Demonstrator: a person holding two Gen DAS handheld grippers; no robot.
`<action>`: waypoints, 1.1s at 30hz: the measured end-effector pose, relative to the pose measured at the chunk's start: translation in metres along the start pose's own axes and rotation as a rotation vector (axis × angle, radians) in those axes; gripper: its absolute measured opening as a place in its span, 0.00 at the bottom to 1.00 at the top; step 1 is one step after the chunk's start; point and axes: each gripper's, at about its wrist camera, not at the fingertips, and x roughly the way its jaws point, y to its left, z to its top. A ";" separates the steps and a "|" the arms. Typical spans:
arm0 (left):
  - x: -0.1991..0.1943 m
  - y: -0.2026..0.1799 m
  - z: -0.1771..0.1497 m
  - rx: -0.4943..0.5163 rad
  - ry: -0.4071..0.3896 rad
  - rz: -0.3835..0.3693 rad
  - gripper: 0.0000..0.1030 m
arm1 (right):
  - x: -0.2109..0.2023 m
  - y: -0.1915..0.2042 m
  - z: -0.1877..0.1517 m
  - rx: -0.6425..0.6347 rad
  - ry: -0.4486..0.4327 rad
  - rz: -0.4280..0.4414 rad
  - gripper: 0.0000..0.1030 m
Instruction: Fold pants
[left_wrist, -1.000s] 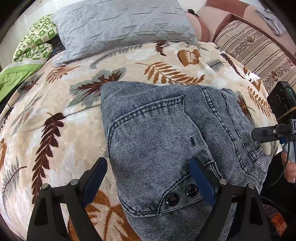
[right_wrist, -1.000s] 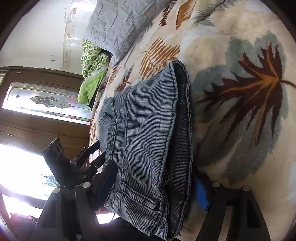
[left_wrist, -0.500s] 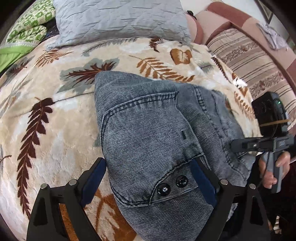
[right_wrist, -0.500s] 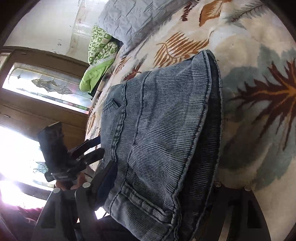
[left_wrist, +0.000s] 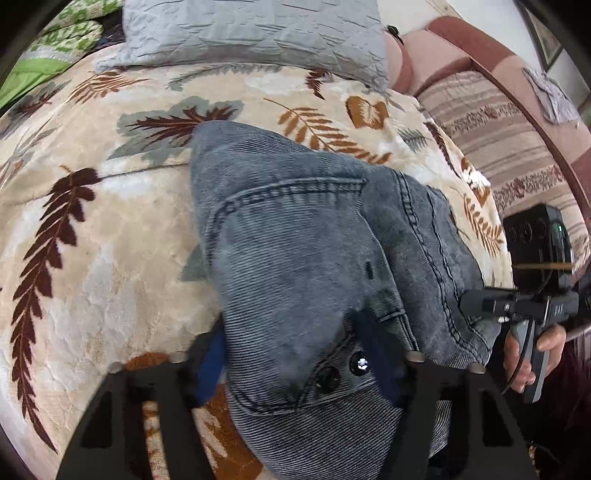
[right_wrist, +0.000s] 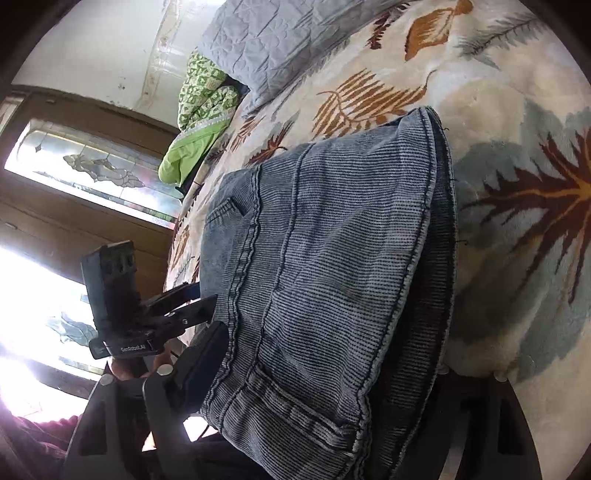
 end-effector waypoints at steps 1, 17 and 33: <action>-0.001 0.003 0.001 -0.017 -0.002 -0.012 0.52 | 0.000 0.001 -0.001 -0.009 -0.002 -0.007 0.79; -0.042 0.000 0.004 -0.051 -0.081 0.014 0.27 | -0.006 0.072 -0.015 -0.326 -0.184 -0.120 0.63; -0.075 0.011 0.070 -0.035 -0.185 0.151 0.27 | -0.002 0.108 0.047 -0.441 -0.339 -0.138 0.62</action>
